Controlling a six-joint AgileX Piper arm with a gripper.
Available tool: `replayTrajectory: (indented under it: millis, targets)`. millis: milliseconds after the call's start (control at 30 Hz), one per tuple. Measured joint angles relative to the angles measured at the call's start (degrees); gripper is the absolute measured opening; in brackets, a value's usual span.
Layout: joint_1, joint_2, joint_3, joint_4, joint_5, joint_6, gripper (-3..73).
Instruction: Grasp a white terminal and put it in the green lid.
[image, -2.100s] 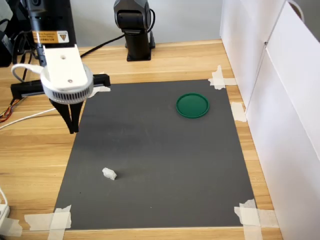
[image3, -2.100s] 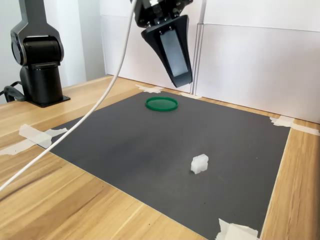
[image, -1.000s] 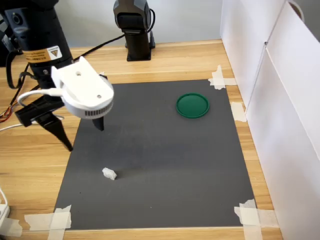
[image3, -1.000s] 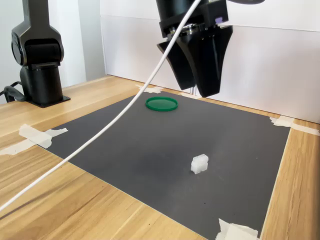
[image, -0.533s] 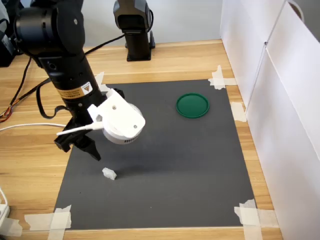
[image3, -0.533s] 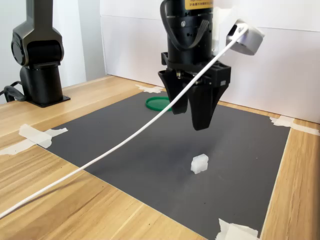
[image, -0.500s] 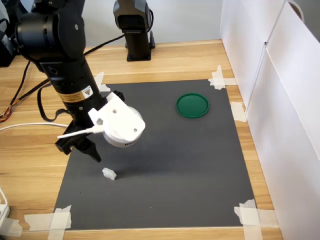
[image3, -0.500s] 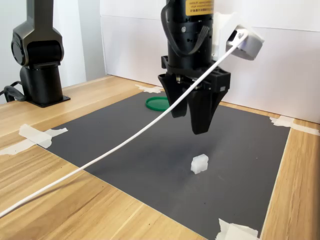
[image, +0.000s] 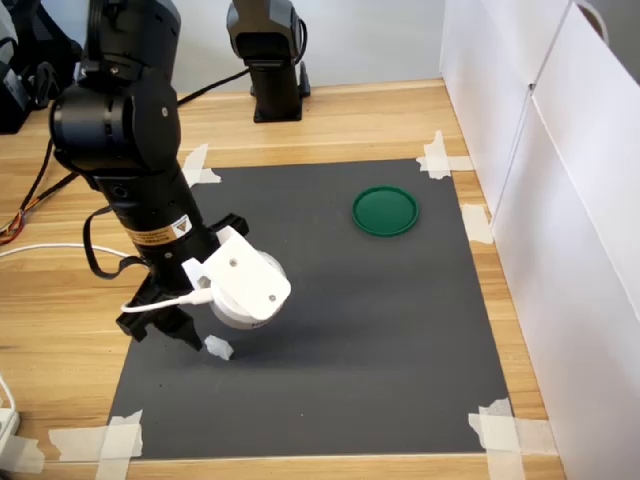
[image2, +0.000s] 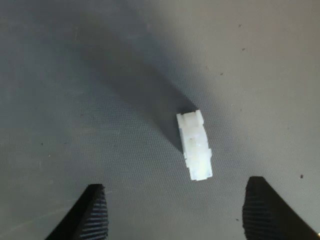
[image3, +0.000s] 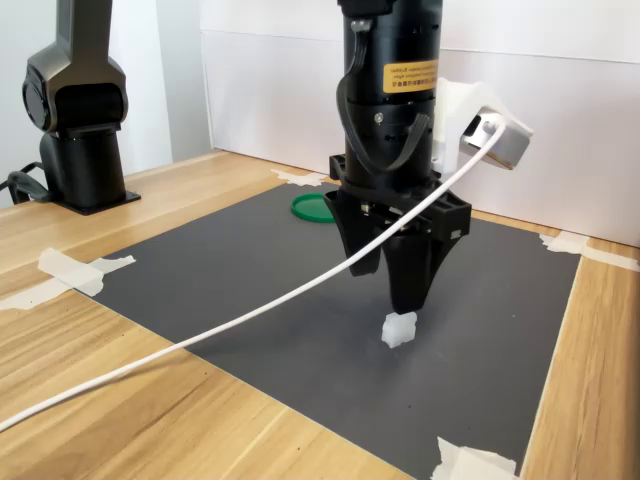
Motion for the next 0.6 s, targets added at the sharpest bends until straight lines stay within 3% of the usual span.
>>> replayTrajectory:
  millis: [600]
  targets:
    - [0.0, 2.6, -1.1, 0.0, -4.2, -1.6, 65.4]
